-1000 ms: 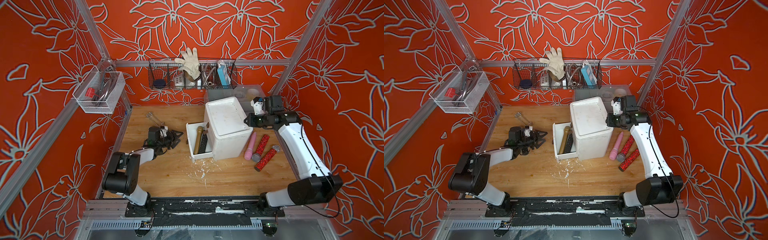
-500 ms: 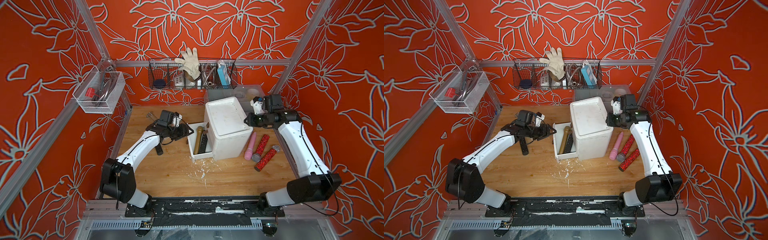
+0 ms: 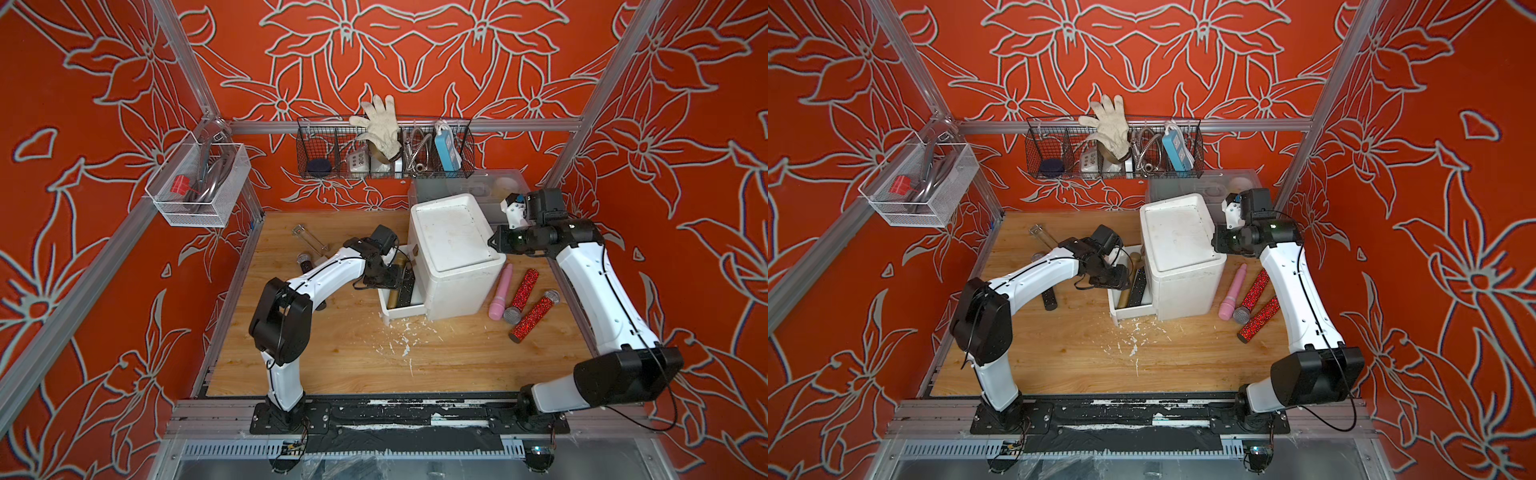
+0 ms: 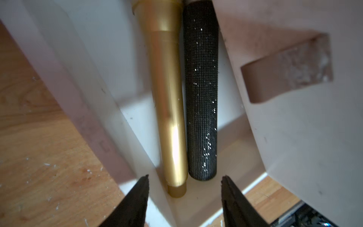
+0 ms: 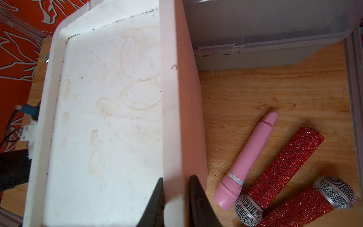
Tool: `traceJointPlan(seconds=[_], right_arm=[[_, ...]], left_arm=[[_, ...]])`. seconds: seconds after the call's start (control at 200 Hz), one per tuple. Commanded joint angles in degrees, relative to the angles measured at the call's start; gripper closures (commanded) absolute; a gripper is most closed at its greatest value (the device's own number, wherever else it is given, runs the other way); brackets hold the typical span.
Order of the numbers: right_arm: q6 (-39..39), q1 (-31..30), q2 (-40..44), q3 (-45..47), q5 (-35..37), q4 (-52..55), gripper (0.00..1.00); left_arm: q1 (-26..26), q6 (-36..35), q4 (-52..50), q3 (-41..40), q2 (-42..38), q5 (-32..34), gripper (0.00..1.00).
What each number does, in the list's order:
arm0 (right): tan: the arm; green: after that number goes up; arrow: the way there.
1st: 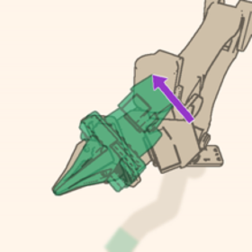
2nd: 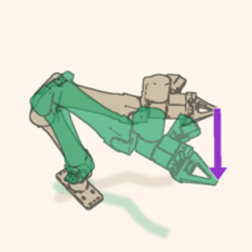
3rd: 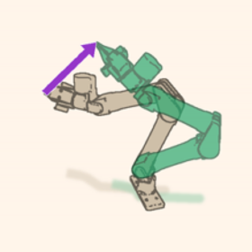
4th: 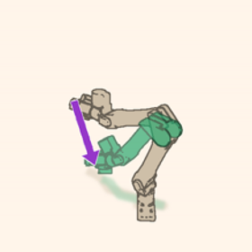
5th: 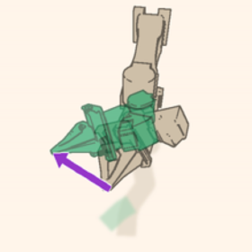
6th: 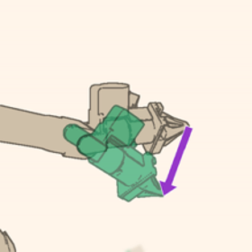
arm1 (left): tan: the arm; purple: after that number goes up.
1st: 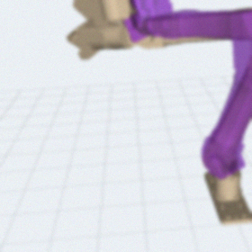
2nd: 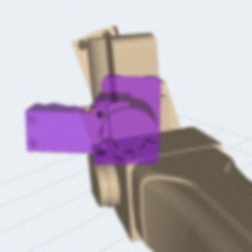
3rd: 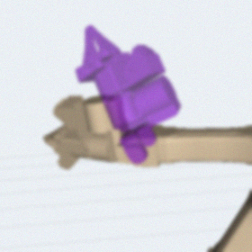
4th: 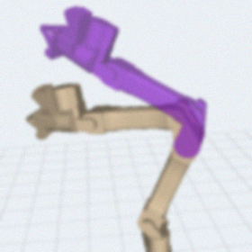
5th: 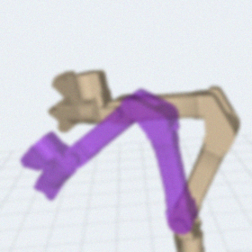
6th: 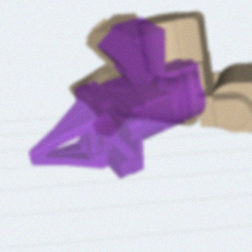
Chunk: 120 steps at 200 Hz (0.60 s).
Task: Take the microphone out of the drawer
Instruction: Pick up the microphone from the drawer.
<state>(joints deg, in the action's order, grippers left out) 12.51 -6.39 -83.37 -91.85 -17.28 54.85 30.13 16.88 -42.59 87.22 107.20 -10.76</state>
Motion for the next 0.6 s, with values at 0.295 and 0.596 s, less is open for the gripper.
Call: traceJointPlan(seconds=[0.295, 0.596], right_arm=[[2.2, 0.5, 0.9, 0.6, -2.4, -1.8, 1.00], [1.8, 0.5, 0.7, 0.9, -2.4, -1.5, 1.00]], left_arm=[[1.8, -7.3, -4.2, 9.4, 9.4, 7.1, 0.45], [1.8, -6.5, -3.8, 12.6, 14.1, 7.5, 0.50]])
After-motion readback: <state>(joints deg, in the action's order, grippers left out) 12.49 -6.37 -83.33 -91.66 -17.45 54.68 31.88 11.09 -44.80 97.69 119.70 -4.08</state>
